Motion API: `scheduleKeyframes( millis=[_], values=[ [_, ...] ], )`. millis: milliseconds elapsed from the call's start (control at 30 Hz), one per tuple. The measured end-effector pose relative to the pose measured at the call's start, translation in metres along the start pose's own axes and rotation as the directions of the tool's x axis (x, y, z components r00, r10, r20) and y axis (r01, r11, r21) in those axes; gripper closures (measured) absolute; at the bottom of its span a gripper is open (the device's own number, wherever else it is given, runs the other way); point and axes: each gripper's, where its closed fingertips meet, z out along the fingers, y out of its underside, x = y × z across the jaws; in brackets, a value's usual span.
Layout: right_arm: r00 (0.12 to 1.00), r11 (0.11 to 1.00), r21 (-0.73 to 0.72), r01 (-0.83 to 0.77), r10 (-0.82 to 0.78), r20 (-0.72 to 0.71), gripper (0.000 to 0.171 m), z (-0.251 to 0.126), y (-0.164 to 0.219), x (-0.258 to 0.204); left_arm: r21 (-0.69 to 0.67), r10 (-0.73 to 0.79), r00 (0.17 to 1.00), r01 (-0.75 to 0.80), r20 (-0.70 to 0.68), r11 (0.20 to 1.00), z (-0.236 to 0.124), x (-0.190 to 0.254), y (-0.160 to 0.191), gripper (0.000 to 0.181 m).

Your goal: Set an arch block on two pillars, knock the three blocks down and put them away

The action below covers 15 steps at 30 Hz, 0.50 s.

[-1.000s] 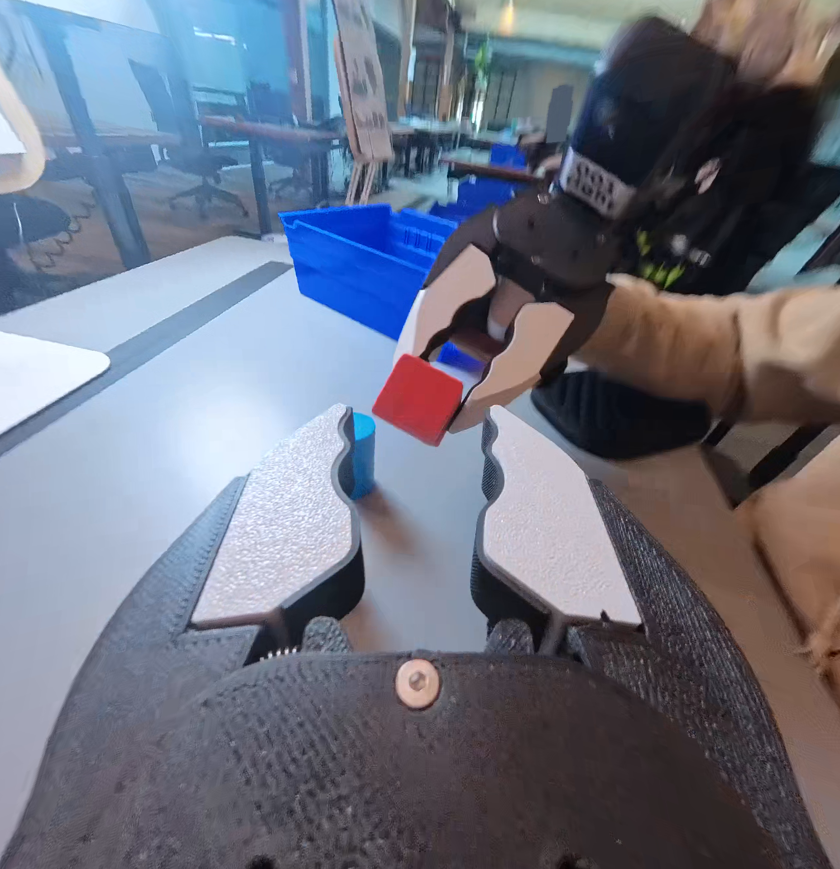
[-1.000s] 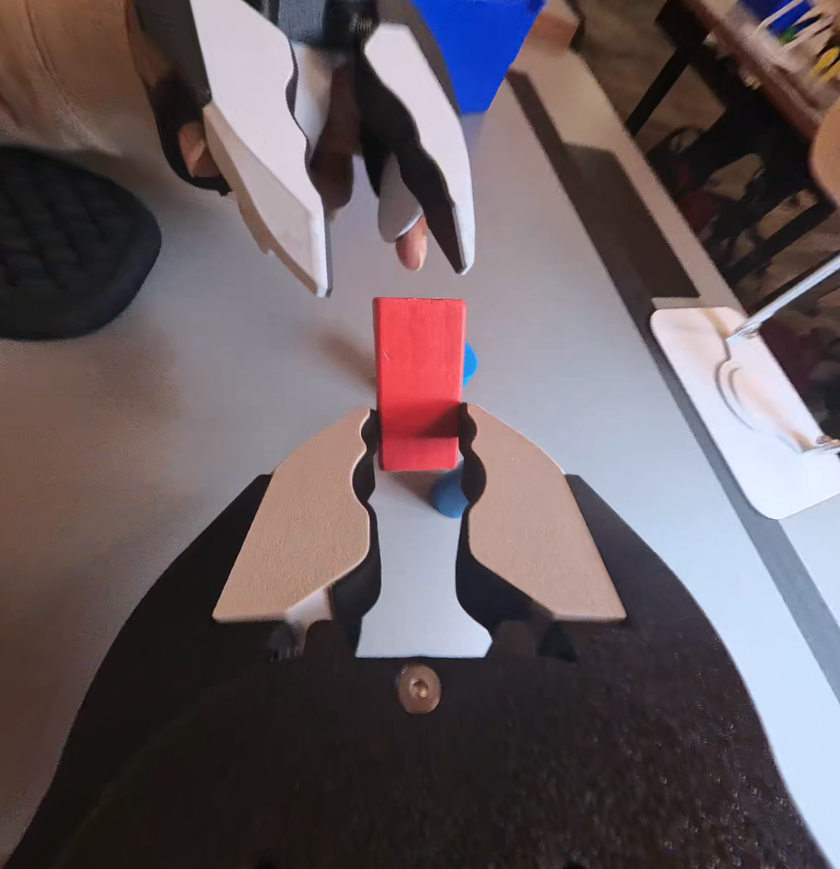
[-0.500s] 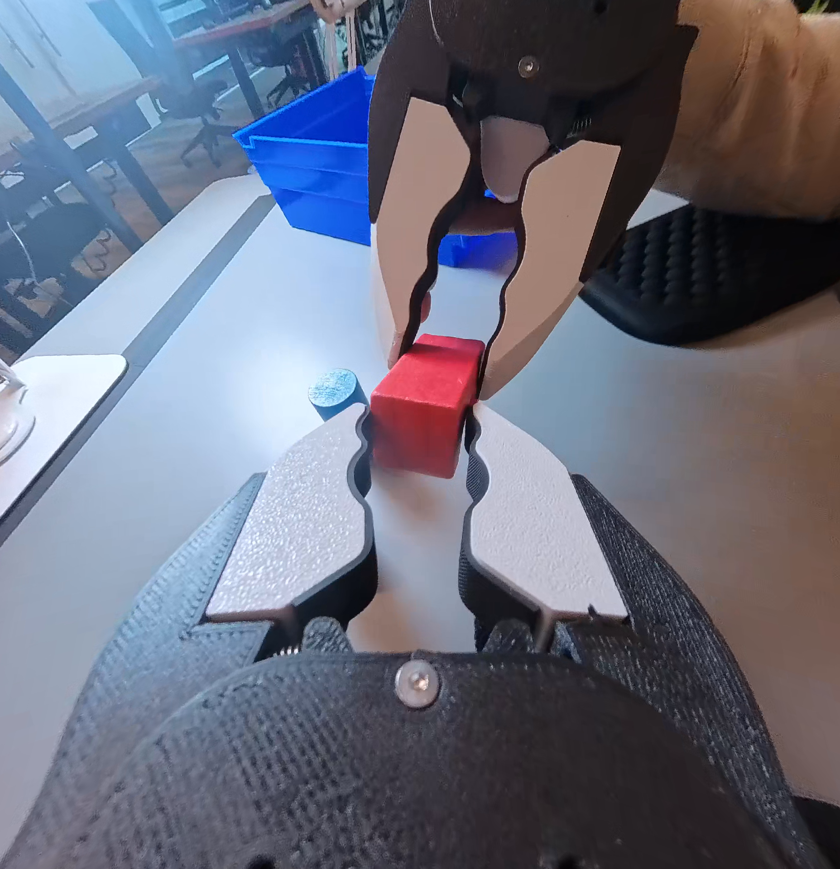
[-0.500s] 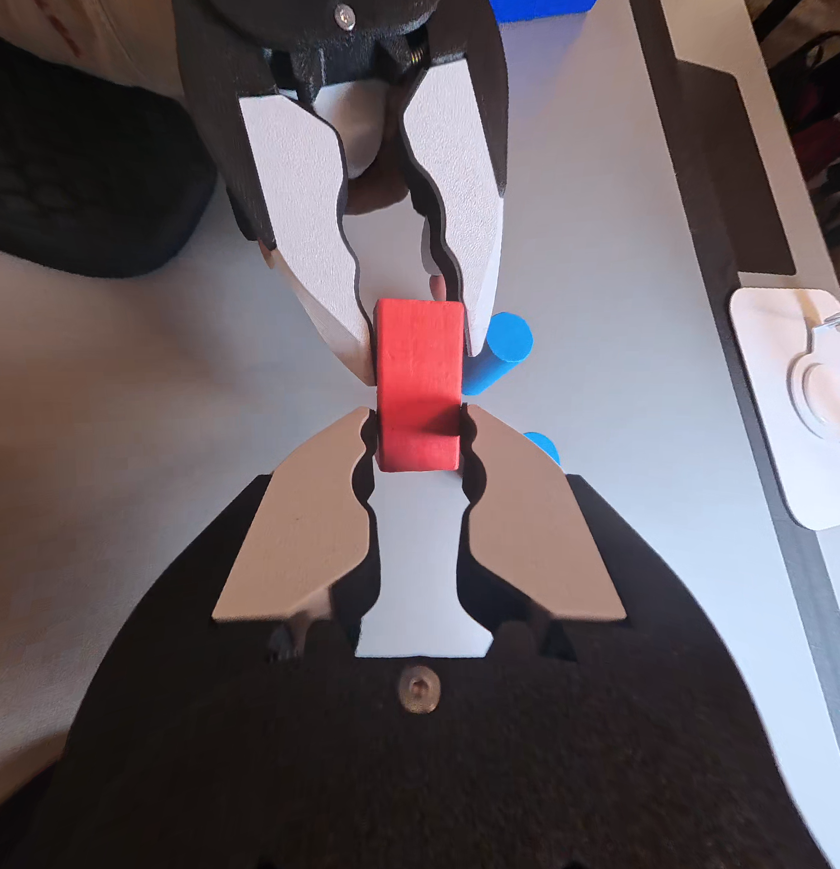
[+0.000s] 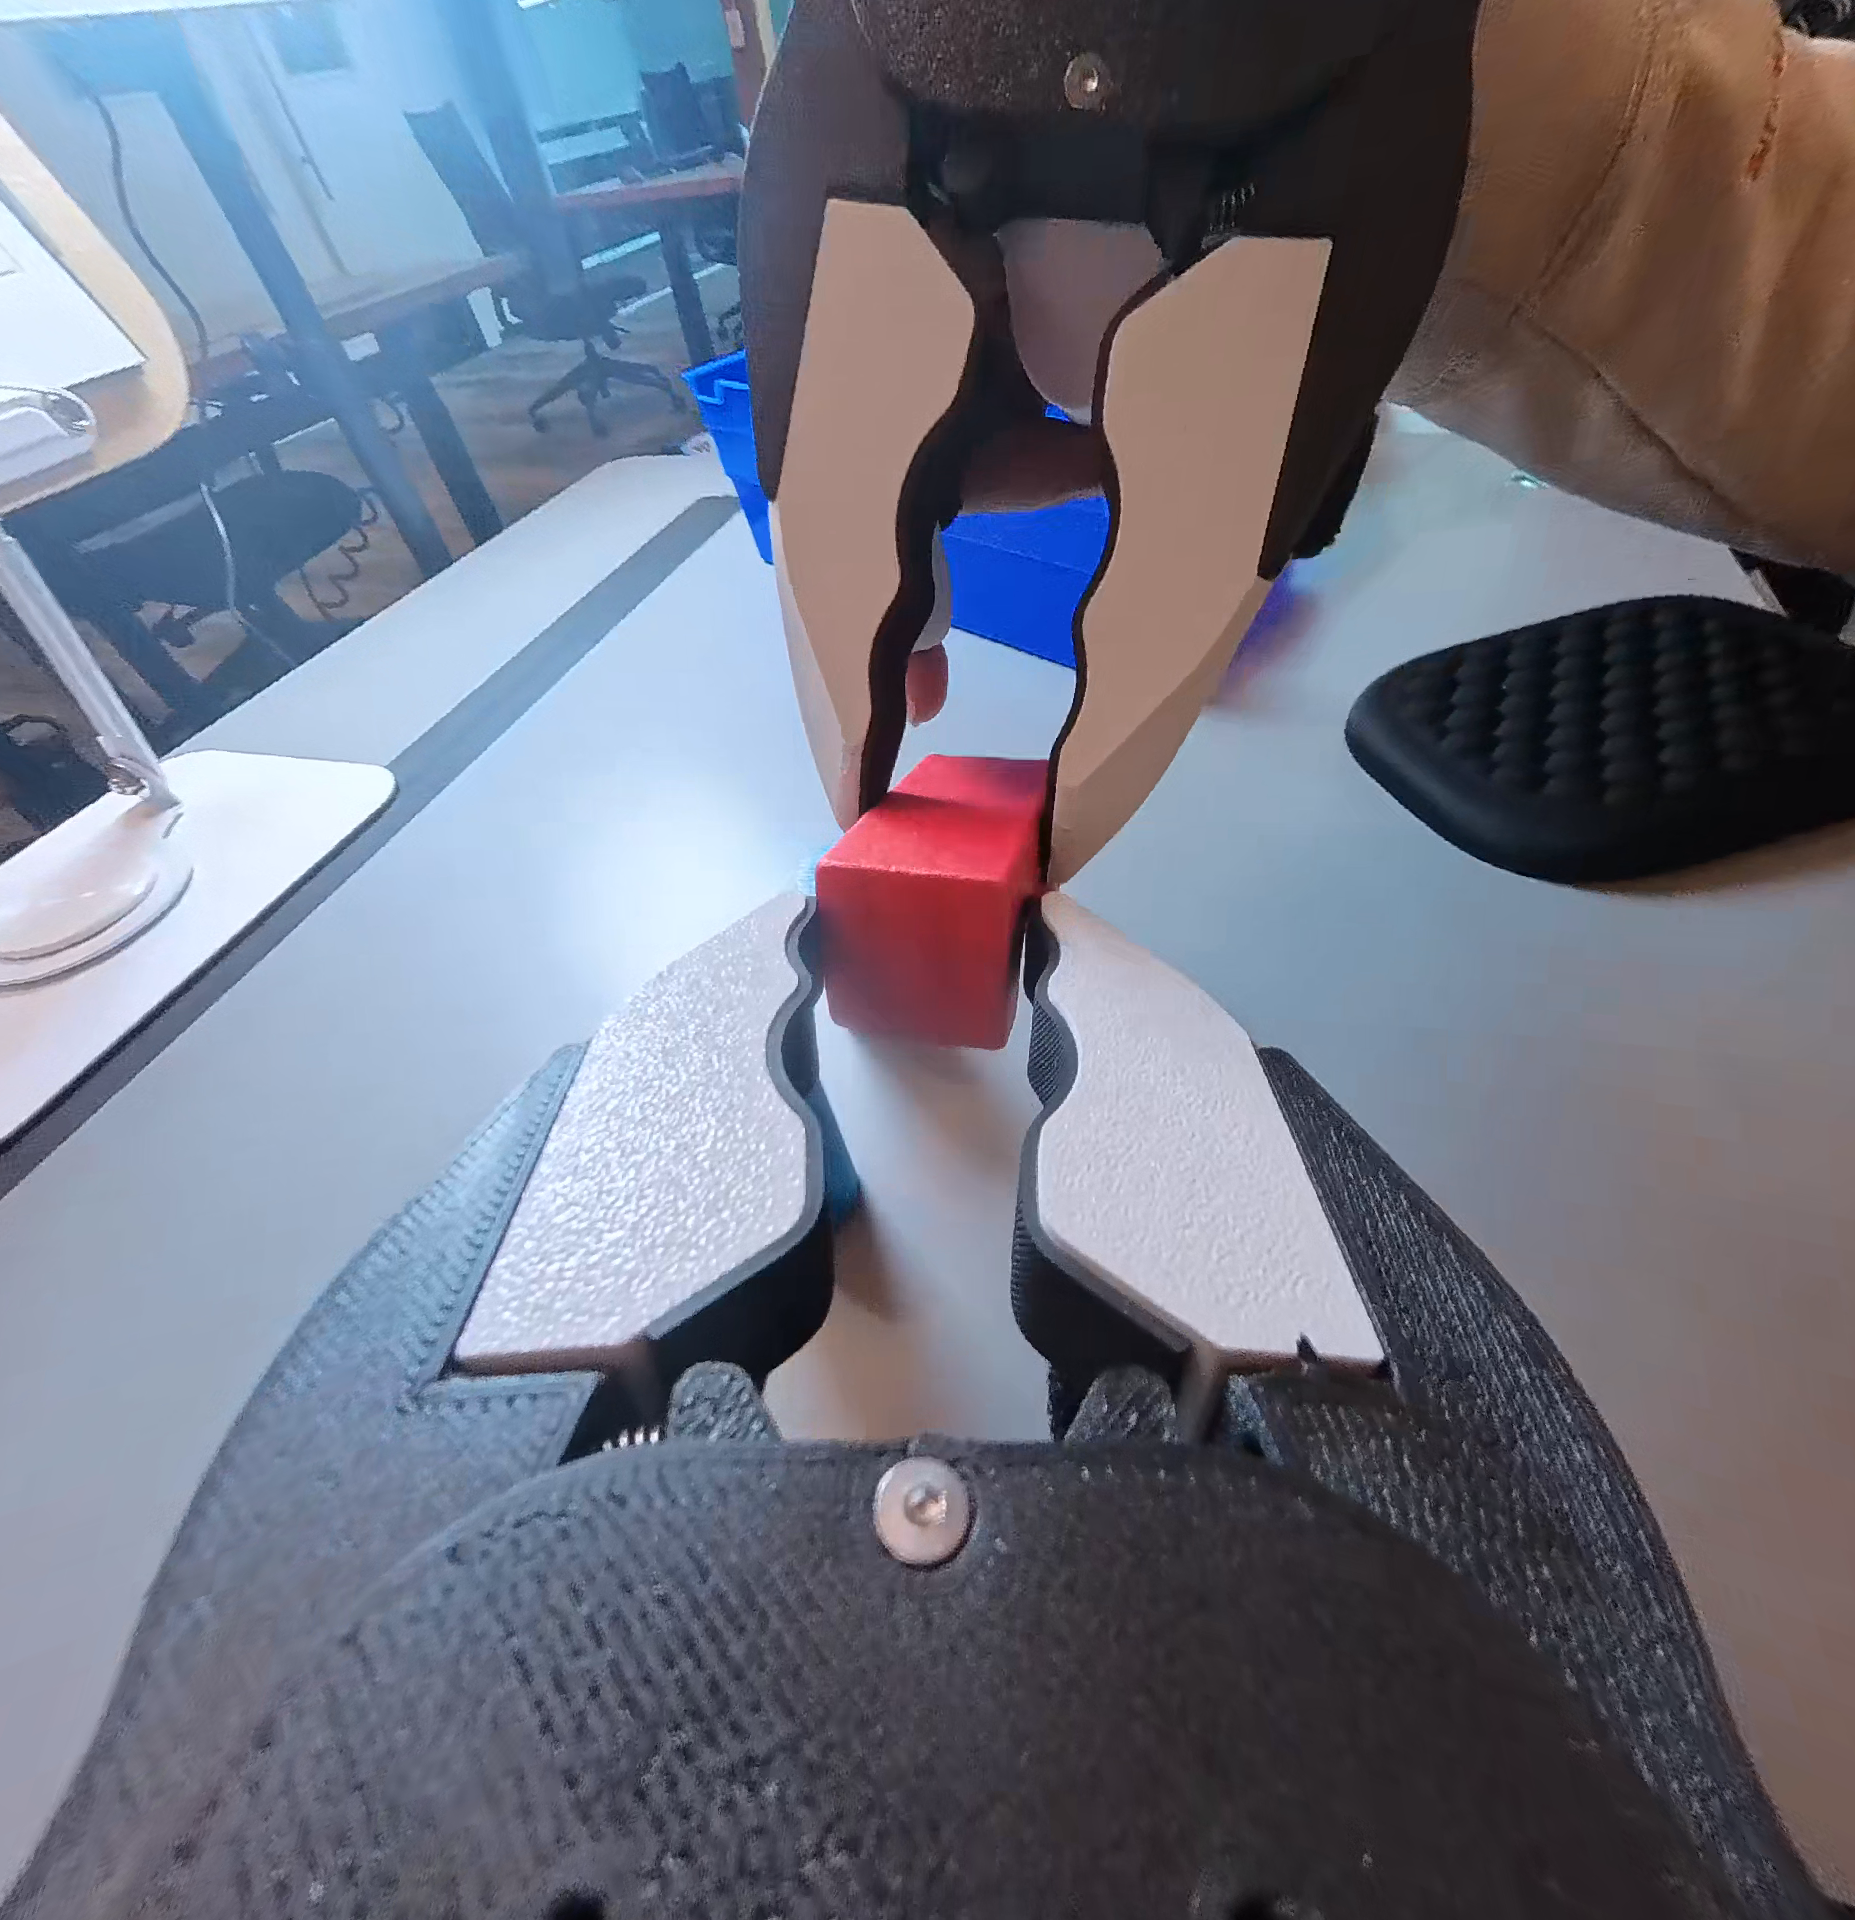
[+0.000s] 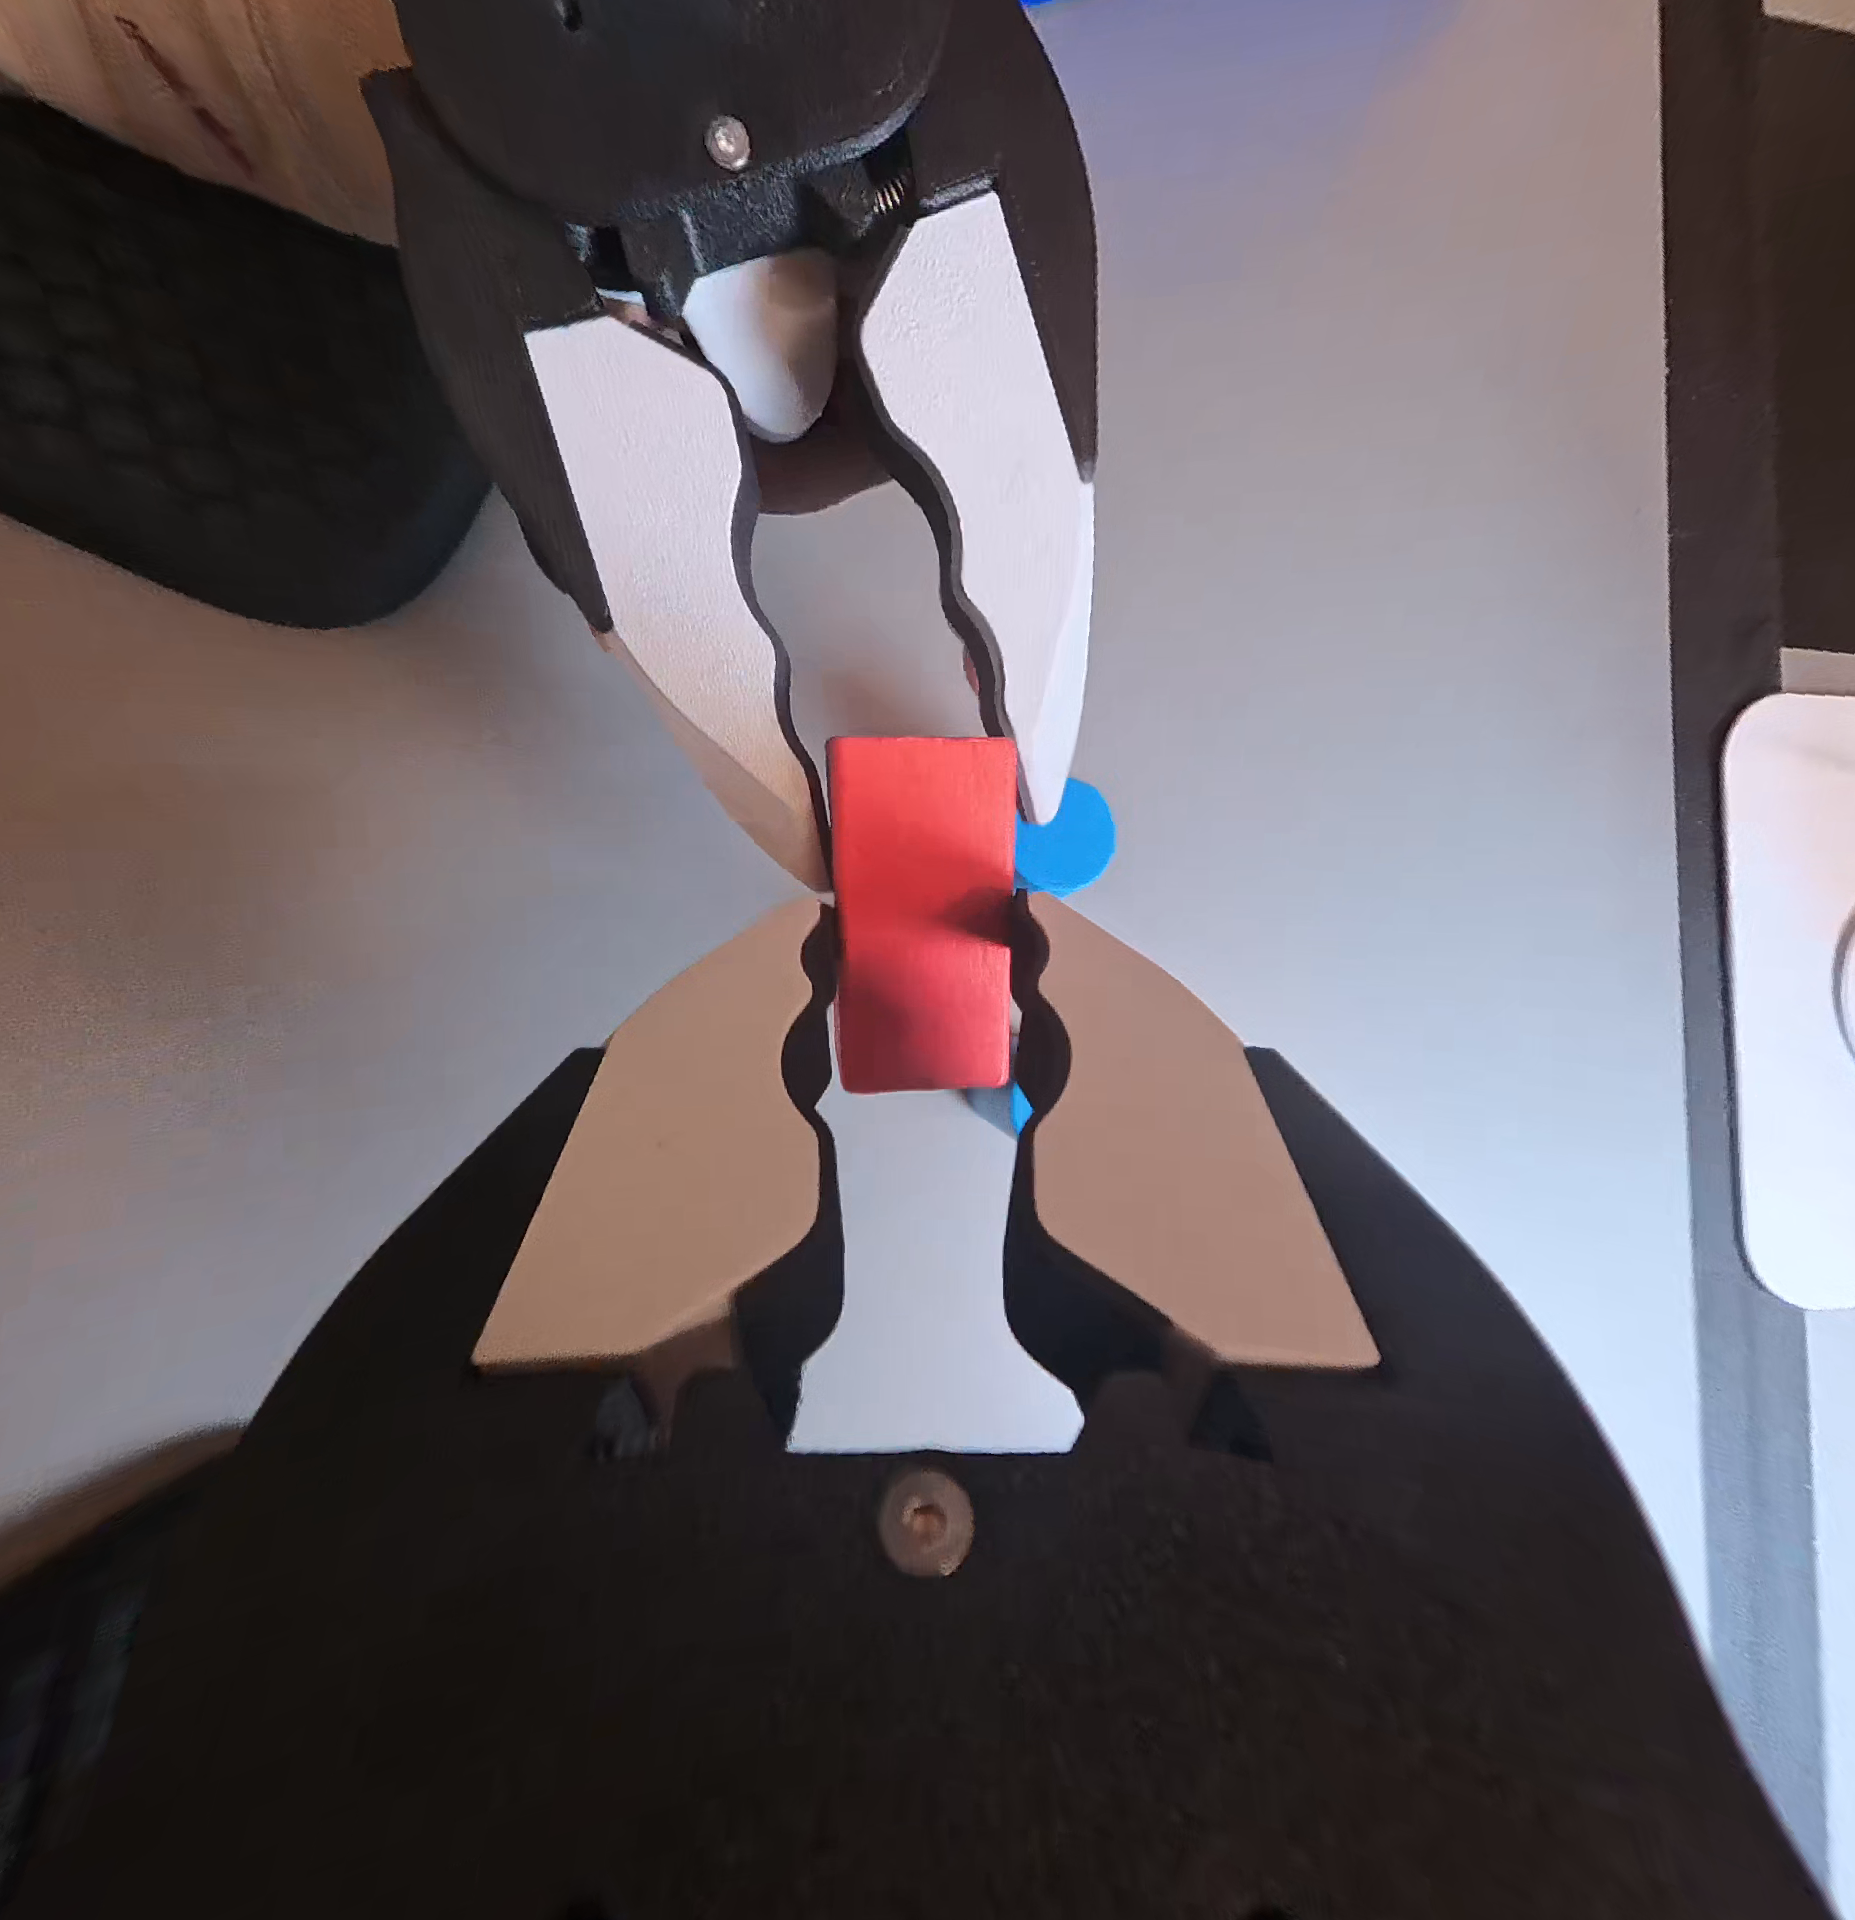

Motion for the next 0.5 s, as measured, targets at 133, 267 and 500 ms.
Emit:
scheduleKeyframes(
  millis=[133, 267, 500],
  values=[
    [1.0, 0.991, -0.134, 0.007, -0.009, -0.015, 0.139, -0.008, 0.001, 0.025, 0.023, -0.059, 0.996, 0.058, 0.06, 0.998, -0.013, -0.021, -0.002, 0.144],
    [1.0, 0.97, -0.243, 0.007, -0.012, -0.017, 0.139, -0.005, 0.007, 0.038, 0.088, -0.134, 0.975, 0.12, 0.179, 0.989, -0.029, -0.044, 0.001, 0.161],
    [1.0, 0.951, -0.309, 0.015, -0.02, -0.013, 0.138, 0.008, 0.02, 0.045, 0.102, -0.15, 0.936, 0.123, 0.318, 0.987, -0.048, -0.049, 0.026, 0.181]
  ],
)
